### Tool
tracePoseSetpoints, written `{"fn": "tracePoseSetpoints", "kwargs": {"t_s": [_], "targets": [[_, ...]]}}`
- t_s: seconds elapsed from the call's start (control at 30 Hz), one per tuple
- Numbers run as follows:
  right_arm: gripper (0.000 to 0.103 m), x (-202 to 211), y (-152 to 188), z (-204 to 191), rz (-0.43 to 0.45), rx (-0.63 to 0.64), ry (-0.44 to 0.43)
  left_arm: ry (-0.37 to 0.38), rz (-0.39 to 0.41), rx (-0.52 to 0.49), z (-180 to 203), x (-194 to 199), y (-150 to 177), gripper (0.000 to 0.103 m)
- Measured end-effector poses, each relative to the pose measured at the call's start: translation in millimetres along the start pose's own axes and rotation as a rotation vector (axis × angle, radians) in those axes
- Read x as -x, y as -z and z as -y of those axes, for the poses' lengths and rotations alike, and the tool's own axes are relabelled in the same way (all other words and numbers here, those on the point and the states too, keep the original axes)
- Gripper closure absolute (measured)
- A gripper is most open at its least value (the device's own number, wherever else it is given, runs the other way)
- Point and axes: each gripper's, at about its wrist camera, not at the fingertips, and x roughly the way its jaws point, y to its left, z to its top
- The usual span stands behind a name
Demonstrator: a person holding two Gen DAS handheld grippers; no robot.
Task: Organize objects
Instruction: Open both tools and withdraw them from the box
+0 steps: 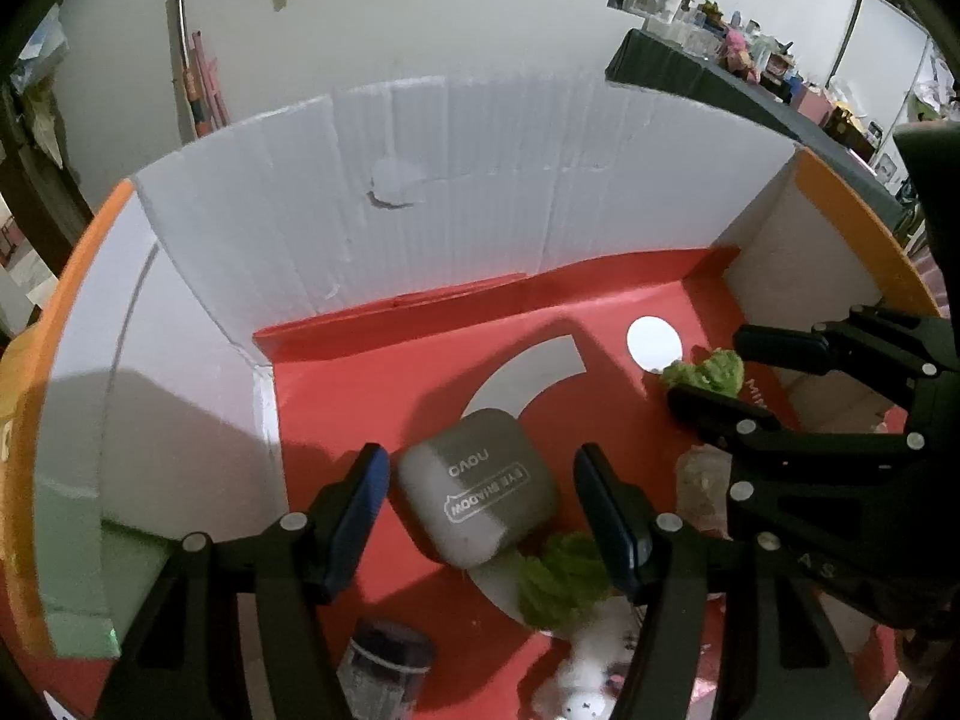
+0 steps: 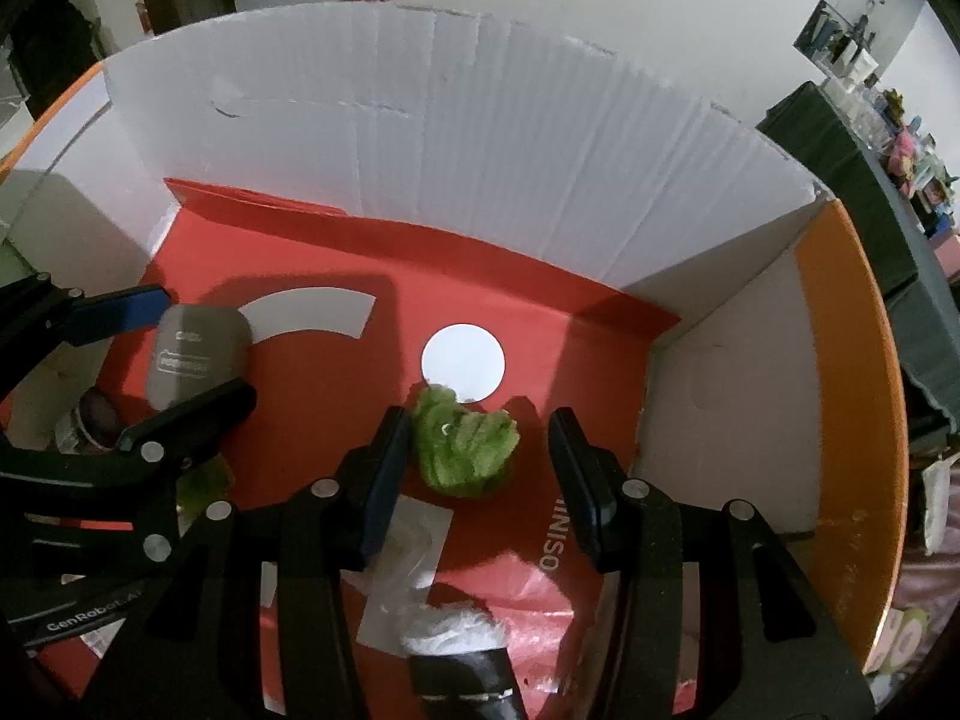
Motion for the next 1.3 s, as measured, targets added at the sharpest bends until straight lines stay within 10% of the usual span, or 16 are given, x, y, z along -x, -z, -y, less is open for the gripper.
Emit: {"fn": "tracePoseSetpoints", "kwargs": {"t_s": [0.83, 1.3], "targets": [[0.043, 82, 25, 12, 0.271, -0.035, 0.022, 0.085, 0.247, 0.027, 10, 120, 53, 0.023], [0.023, 157, 105, 10, 0.496, -0.153, -0.043, 0.008, 0.431, 0.034, 17, 176, 113, 0.008]]}}
